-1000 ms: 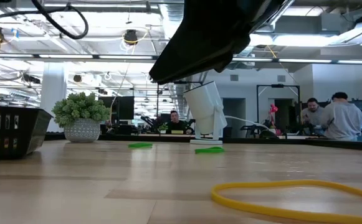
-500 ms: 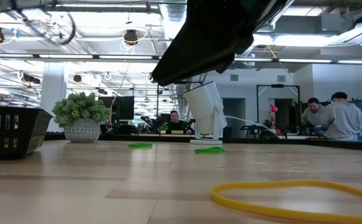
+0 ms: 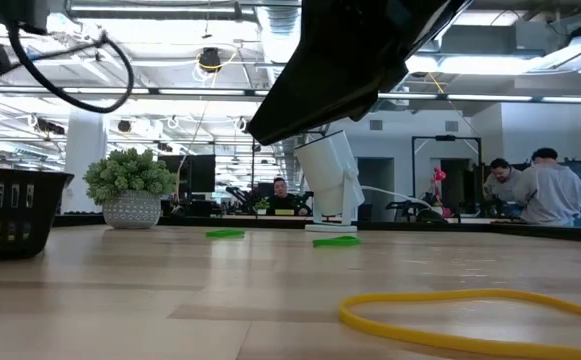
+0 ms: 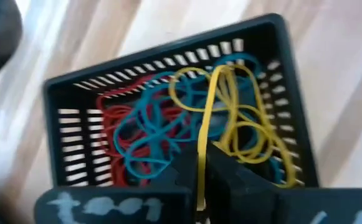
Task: Pick and place items into bin
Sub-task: Put the yellow rubber band into the black bin
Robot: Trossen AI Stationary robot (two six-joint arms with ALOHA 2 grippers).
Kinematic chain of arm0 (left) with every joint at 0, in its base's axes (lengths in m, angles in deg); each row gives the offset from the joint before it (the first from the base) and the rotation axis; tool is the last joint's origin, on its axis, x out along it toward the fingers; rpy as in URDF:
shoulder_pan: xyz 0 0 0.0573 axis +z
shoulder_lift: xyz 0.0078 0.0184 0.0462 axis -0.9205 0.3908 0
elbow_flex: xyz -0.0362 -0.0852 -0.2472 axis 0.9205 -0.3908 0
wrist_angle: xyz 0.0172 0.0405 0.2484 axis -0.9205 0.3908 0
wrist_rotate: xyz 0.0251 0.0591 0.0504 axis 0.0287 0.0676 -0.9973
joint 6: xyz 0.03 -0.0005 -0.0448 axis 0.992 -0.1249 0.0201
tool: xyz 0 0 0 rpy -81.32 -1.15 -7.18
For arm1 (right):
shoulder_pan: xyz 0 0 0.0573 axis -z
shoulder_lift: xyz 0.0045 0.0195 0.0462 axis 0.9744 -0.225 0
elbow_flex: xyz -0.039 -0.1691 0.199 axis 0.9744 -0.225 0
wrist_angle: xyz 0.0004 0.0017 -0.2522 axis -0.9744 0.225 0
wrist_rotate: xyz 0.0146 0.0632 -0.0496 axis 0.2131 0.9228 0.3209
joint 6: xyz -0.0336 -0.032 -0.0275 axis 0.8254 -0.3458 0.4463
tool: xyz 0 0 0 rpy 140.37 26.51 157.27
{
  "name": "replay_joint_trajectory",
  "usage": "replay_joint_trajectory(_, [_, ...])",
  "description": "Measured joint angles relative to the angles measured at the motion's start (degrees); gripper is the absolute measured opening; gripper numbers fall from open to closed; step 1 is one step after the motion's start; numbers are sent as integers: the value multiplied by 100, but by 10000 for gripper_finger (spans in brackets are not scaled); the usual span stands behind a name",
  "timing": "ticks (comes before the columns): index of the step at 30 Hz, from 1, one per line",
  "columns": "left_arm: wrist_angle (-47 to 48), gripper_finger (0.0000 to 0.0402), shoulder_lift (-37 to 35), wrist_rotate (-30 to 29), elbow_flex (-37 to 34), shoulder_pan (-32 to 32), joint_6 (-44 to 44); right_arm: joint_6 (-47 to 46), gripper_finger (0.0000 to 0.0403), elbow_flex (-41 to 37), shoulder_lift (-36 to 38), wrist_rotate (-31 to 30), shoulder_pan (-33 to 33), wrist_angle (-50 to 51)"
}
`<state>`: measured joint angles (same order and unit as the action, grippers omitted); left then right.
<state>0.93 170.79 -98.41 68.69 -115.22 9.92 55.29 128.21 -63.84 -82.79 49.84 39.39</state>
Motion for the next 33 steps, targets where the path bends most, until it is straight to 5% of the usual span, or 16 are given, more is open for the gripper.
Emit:
replay_joint_trajectory(14, [-368, 6, 0, 402, 0, 249, 664, 2, 95, 0, 0, -2, 108, 81])
replay_joint_trajectory(26, [-336, 99, 0, 330, 0, 251, 679, -335, 95, 0, 0, 786, -91, 1089])
replay_joint_trajectory(33, [-308, 117, 0, -21, 3, 254, 600, -1110, 94, -2, 0, 1139, -502, 1972])
